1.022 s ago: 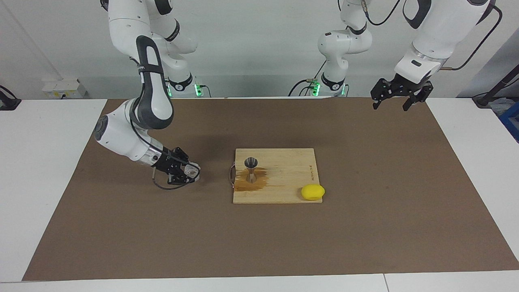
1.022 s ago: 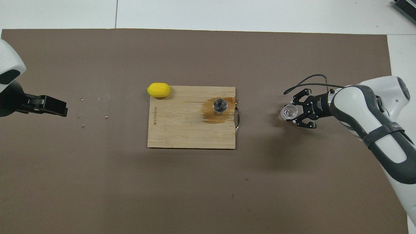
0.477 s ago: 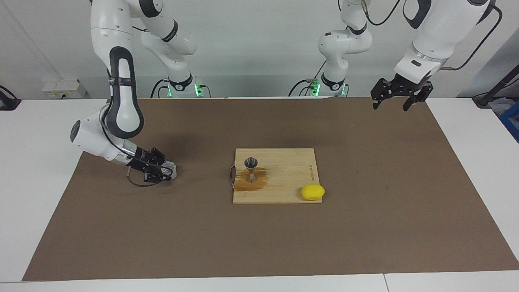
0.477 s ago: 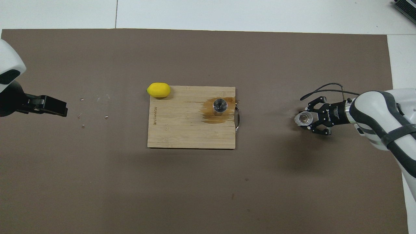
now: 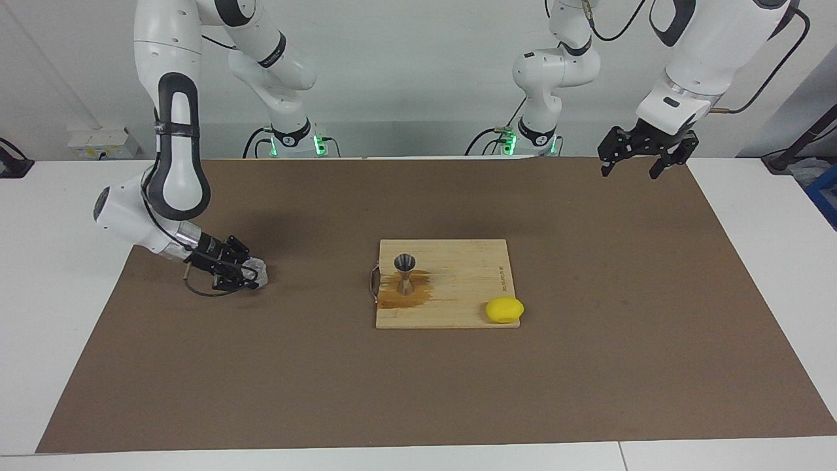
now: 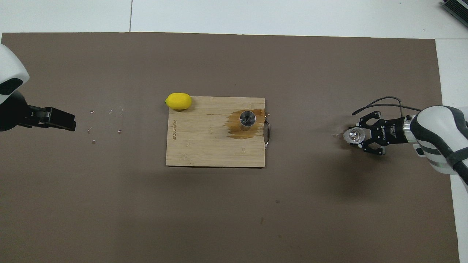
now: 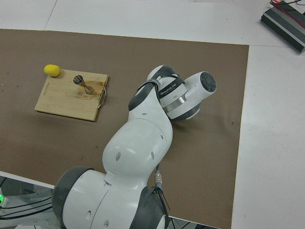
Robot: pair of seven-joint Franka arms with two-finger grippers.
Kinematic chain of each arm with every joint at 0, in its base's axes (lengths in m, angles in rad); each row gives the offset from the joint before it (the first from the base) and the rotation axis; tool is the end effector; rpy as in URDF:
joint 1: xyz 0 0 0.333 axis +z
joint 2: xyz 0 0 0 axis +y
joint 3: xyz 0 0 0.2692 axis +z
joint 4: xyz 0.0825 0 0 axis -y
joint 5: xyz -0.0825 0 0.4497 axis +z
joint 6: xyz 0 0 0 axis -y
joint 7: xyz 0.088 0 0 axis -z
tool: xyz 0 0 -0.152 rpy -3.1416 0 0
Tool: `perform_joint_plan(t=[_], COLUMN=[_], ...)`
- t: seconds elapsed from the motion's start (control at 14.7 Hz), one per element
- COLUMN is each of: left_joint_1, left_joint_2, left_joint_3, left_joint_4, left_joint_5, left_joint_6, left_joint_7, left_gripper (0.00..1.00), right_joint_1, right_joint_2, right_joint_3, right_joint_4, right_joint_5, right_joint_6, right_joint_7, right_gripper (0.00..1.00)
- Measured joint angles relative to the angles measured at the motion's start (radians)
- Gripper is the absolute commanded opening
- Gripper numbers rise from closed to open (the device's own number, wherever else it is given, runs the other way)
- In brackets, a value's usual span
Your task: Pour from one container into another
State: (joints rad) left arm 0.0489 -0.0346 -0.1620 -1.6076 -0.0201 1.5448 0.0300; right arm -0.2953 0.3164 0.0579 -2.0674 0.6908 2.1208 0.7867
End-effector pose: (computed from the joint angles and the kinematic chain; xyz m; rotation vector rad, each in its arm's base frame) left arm 0.6024 -0.0726 0.5317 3.1199 -0.2237 -0.0457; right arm 0.5872 -0.0854 0.1380 -1.9455 1.7680 0.5335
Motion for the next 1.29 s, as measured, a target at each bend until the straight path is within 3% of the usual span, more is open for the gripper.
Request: perform_joint_plan(t=[0.07,0.41,0.75,1.29], left_joint_1=[0.0,0.0,0.0,0.0], left_joint_2=[0.0,0.0,0.0,0.0], left_joint_3=[0.0,0.0,0.0,0.0], left_joint_4=[0.0,0.0,0.0,0.0], left_joint_5=[0.0,0.0,0.0,0.0], left_joint_6=[0.0,0.0,0.0,0.0], left_joint_7=[0.0,0.0,0.0,0.0], left_gripper=[1.0,1.0,1.0,1.0], right_joint_1=[-0.002,-0.007,0.006,0.158], right_joint_2=[0.0,-0.02,-0.119,-0.199], right_joint_3=[-0.002,-0.005,0.001,0.007], right_joint_4=[-0.002,-0.004,-0.004,-0.003], right_joint_5=[-0.003,-0.068,-0.253,-0.531], right_joint_6=[0.004,0.009,-0.052,-0.126], right_joint_7=[-0.015,-0.051,-0.122,-0.486], right_gripper=[0.96,0.98,1.0,1.0])
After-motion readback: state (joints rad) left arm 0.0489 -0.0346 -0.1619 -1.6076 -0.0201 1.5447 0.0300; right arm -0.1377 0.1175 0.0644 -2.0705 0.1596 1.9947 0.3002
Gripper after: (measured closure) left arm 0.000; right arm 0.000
